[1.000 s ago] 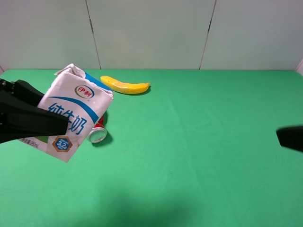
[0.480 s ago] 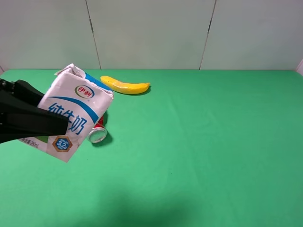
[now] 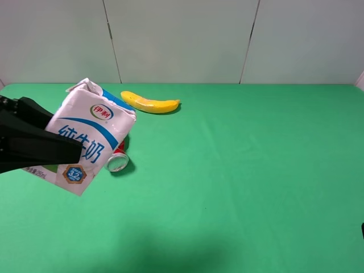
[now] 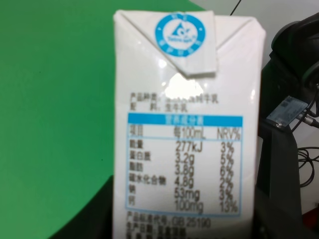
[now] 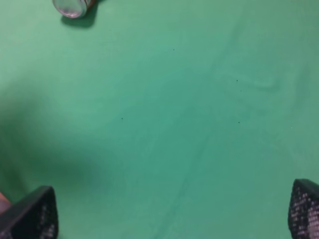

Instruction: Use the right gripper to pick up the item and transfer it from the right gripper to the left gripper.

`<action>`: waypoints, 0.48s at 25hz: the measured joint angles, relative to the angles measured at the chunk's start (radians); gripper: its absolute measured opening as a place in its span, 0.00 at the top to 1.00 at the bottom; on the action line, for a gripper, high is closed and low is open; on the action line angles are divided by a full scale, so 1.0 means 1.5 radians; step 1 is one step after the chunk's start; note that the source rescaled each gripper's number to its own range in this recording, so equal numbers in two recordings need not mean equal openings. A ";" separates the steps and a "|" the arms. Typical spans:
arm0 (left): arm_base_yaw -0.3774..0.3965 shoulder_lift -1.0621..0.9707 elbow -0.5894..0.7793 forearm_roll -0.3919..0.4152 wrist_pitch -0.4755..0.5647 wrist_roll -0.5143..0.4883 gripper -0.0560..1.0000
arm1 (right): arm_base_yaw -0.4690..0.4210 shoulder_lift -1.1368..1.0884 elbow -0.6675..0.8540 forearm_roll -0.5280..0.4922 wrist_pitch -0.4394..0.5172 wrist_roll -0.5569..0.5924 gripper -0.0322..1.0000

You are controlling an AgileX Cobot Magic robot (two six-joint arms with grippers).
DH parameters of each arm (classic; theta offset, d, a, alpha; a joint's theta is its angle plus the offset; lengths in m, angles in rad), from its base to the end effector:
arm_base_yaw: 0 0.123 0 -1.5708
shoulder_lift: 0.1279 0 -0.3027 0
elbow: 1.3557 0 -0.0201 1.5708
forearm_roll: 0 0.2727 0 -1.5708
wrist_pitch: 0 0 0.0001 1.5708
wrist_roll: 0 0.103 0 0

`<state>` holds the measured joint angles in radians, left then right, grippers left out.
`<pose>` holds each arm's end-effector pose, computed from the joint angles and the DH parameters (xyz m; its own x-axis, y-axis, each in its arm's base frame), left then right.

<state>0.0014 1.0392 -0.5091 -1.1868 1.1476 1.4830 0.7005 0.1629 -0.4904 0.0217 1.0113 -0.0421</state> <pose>0.1593 -0.0869 0.2528 -0.4743 0.3391 -0.8124 0.8509 0.4133 -0.3242 0.0268 0.0251 0.2801 -0.4092 -0.3850 -0.8272 -0.6689 0.7432 -0.0150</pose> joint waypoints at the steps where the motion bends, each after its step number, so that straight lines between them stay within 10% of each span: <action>1: 0.000 0.000 0.000 0.000 0.000 0.000 0.94 | 0.000 0.000 0.000 0.000 0.000 0.000 0.00; 12: 0.000 0.000 0.000 0.000 -0.003 0.000 0.94 | -0.078 -0.028 0.000 0.002 -0.002 0.000 0.00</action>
<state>0.0014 1.0392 -0.5091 -1.1866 1.1432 1.4830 0.5834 0.1215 -0.4904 0.0253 1.0090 -0.0420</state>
